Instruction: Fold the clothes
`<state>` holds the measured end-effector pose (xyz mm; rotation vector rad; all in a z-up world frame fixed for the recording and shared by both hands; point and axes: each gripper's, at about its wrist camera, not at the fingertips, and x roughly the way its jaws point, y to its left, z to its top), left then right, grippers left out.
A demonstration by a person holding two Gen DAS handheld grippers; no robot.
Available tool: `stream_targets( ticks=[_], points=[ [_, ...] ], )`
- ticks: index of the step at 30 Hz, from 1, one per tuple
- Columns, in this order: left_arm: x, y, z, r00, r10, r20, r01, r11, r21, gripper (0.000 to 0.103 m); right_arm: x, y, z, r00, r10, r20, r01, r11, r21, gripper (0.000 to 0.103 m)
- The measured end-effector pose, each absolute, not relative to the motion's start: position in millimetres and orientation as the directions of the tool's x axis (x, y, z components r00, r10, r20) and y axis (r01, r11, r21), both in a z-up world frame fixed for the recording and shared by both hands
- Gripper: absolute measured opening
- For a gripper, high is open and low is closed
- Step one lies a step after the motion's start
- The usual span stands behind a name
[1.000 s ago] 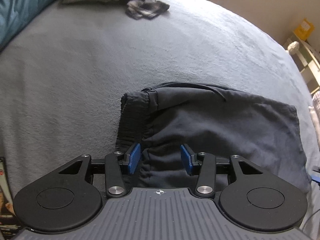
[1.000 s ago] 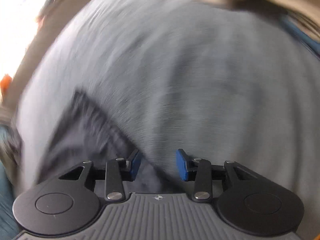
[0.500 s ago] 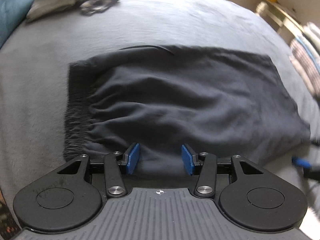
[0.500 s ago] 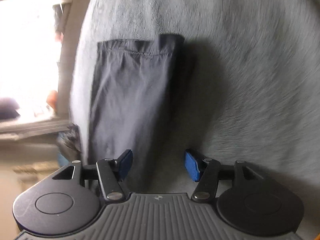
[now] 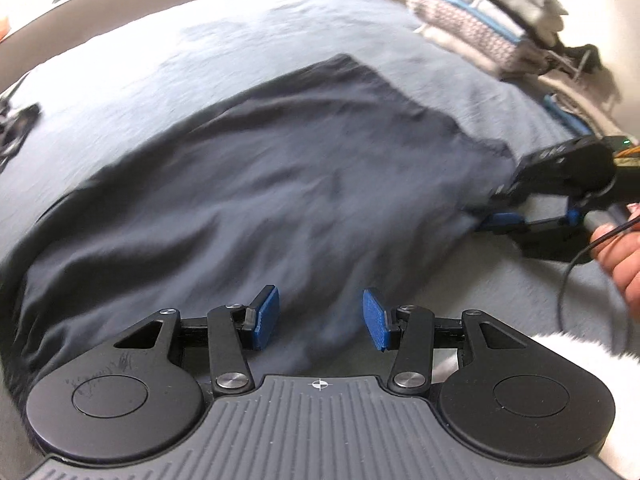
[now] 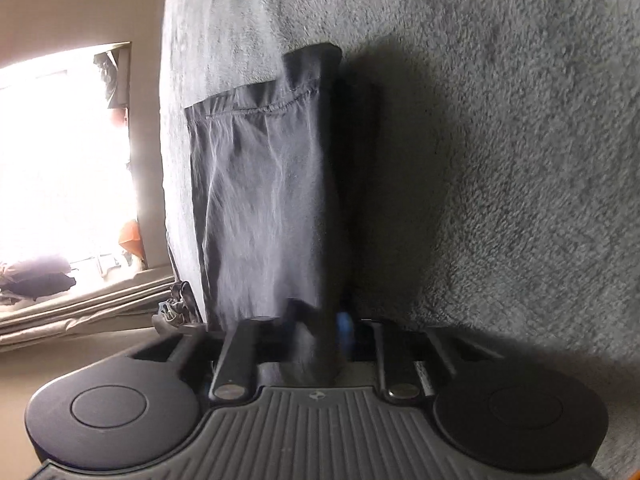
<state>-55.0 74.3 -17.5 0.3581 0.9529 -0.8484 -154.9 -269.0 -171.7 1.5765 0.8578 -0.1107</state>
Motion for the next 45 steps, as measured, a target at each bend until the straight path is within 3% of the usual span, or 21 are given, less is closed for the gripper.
stream_targets(
  ticks=[7,16,22,27,31,36,40,45],
  points=[
    [-51.5,49.6,-14.2,0.161,-0.517,-0.841,0.817,0.548,-0.181,0.050,-124.4,-267.1,-148.4,0.725,0.474,-0.500,0.549,0.040,0.835,0.005],
    [-43.7,34.9,-21.8,0.185,-0.483,-0.856,0.829,0.545,-0.129,0.051,-65.8,-264.5,-135.8,0.667,0.541,-0.511,0.558,0.091,0.825,0.007],
    [-24.3,42.0,-27.3,0.211,-0.462,-0.861,0.780,0.610,-0.136,0.050,-30.9,-259.8,-140.4,0.610,0.568,-0.553,0.575,0.163,0.802,0.018],
    [-8.3,46.7,-31.4,0.236,-0.447,-0.863,0.729,0.669,-0.147,0.050,-8.3,-257.0,-154.2,0.573,0.576,-0.583,0.595,0.196,0.779,0.036],
    [-0.6,46.2,-36.8,0.263,-0.414,-0.871,0.701,0.702,-0.122,0.049,0.5,-257.2,-164.0,0.580,0.591,-0.561,0.594,0.165,0.787,0.040],
    [12.2,52.5,-46.8,0.266,-0.386,-0.883,0.634,0.760,-0.142,0.049,-6.9,-265.6,-144.0,0.614,0.595,-0.518,0.517,0.193,0.834,0.053],
    [18.3,58.7,-49.8,0.264,-0.389,-0.883,0.596,0.785,-0.168,0.049,-19.9,-275.2,-121.7,0.634,0.603,-0.485,0.441,0.234,0.867,0.055],
    [21.5,65.5,-46.9,0.276,-0.393,-0.877,0.557,0.809,-0.187,0.049,-36.1,-277.9,-123.3,0.573,0.643,-0.507,0.433,0.288,0.854,0.056]
  ],
)
